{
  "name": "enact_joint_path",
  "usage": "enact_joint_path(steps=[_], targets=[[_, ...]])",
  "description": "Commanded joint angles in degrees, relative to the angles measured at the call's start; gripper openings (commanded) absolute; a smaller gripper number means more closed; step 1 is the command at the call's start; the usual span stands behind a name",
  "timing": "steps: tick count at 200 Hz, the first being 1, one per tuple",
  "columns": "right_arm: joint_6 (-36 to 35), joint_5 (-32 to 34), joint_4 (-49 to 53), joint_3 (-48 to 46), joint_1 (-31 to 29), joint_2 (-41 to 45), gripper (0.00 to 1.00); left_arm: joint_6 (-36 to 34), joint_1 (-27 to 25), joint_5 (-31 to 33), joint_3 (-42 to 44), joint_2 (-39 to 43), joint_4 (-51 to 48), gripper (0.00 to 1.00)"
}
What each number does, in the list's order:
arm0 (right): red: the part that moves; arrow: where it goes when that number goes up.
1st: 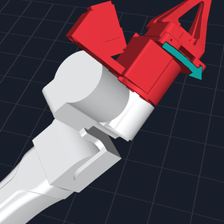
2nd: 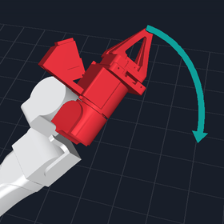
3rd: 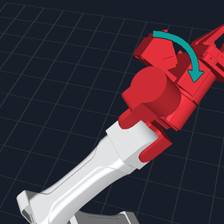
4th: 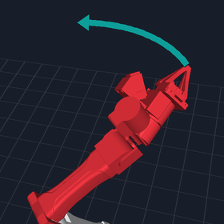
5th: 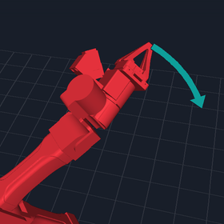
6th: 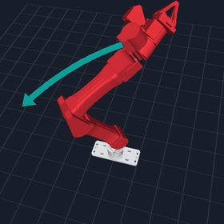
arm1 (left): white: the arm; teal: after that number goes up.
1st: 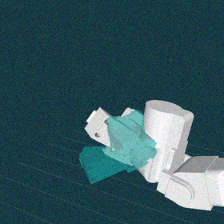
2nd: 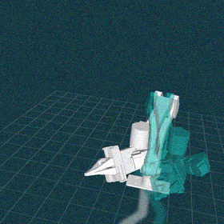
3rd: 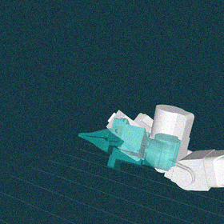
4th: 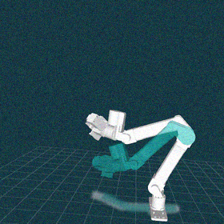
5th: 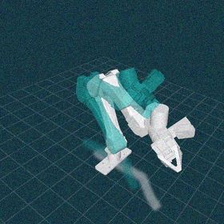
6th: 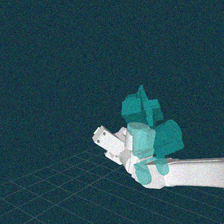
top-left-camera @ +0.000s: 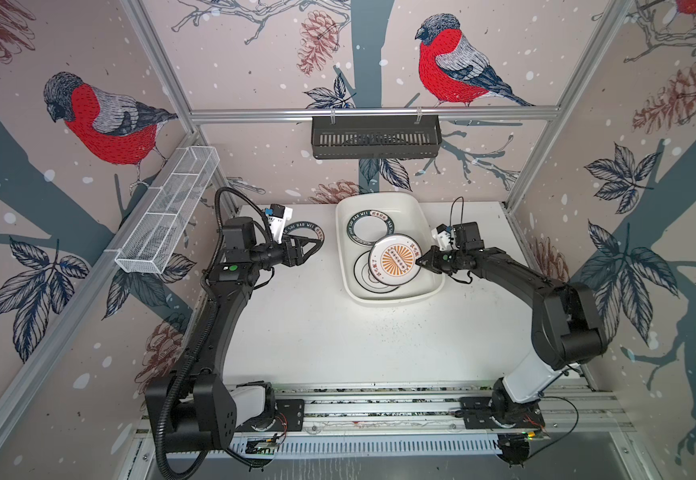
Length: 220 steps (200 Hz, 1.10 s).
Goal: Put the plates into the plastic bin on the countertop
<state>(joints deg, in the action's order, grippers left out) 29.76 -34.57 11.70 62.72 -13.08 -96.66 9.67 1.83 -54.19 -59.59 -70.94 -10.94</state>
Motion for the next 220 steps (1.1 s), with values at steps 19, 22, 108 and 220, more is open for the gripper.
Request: enact_joint_path(steps=[19,22,108,220], targets=[[-1.02,-0.33,0.55,2.03,-0.35,-2.32,0.01,0.51,0.02,-1.80,0.22,0.81,1.54,0.66],[-1.02,-0.40,0.59,2.16,-0.36,-2.54,0.01,0.53,-0.05,-1.80,0.23,0.80,1.58,0.66],[-1.05,-1.55,3.49,5.51,-1.92,-7.53,0.01,0.94,0.02,-2.91,0.89,1.22,2.68,0.66],[-0.40,-1.47,3.94,7.07,-2.97,-10.75,0.04,1.05,0.02,-3.22,1.27,1.57,3.29,0.66]])
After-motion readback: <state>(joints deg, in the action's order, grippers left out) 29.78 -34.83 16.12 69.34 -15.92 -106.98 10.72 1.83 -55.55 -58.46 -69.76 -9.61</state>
